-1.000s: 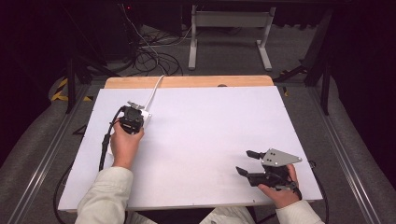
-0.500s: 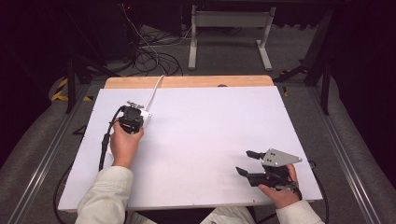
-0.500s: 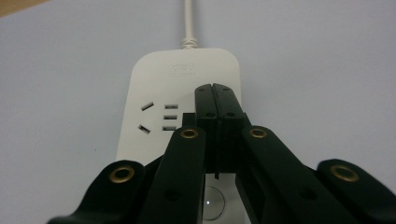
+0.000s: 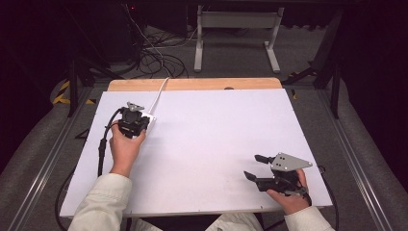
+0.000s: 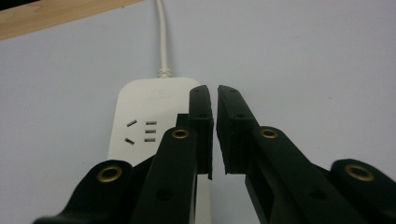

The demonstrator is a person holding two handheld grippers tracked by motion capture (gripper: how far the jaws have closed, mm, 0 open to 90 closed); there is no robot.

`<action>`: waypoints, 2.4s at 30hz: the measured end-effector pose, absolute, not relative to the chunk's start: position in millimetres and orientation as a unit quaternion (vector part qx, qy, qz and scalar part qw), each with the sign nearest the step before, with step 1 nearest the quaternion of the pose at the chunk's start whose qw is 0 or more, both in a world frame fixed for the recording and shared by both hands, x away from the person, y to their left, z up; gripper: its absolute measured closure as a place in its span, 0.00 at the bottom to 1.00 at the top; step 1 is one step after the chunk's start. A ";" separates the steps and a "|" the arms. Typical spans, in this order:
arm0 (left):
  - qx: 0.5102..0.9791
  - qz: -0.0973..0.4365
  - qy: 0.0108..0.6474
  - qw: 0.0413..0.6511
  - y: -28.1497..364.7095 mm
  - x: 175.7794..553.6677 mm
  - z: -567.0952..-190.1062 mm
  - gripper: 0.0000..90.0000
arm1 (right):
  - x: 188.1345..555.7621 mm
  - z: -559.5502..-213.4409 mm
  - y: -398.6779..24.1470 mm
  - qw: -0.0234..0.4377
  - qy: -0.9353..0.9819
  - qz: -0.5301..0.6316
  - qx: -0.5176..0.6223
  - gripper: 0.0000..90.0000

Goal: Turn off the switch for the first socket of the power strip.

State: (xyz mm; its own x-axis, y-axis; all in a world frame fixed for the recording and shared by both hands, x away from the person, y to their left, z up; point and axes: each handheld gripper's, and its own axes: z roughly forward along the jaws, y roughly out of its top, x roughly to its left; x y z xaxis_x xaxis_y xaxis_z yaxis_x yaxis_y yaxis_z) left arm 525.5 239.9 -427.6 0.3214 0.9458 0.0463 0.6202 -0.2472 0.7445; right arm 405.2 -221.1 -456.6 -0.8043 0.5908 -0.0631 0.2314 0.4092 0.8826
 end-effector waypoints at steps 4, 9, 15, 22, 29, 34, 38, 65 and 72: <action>0.746 0.252 0.523 0.327 242.8 520.4 -420.7 0.93 | 405.5 -456.8 -221.1 0.186 0.819 0.481 0.253 0.34; 0.747 0.249 0.519 0.334 243.1 515.1 -417.0 0.92 | 406.4 -457.2 -221.4 0.186 0.819 0.481 0.253 0.34; 0.748 0.254 0.509 0.342 241.3 509.8 -411.6 0.90 | 406.1 -457.1 -221.2 0.186 0.819 0.481 0.253 0.34; 0.748 0.247 0.498 0.363 242.7 503.8 -406.4 0.75 | 406.2 -457.0 -221.7 0.186 0.818 0.482 0.253 0.34; 0.753 0.258 0.454 0.401 235.5 481.6 -391.2 0.53 | 405.4 -456.3 -222.5 0.188 0.816 0.484 0.255 0.34; 0.758 0.256 0.422 0.426 232.9 461.2 -380.3 0.42 | 405.4 -455.7 -223.0 0.188 0.815 0.486 0.255 0.34; 0.764 0.257 0.402 0.434 230.8 448.3 -375.7 0.36 | 405.3 -455.7 -222.6 0.188 0.815 0.486 0.255 0.34; 0.760 0.221 0.299 0.533 237.6 377.1 -414.0 0.23 | 403.1 -452.7 -225.1 0.181 0.809 0.501 0.246 0.36; 0.770 0.233 0.296 0.515 236.9 372.8 -435.2 0.23 | 403.0 -452.8 -225.2 0.178 0.811 0.502 0.244 0.37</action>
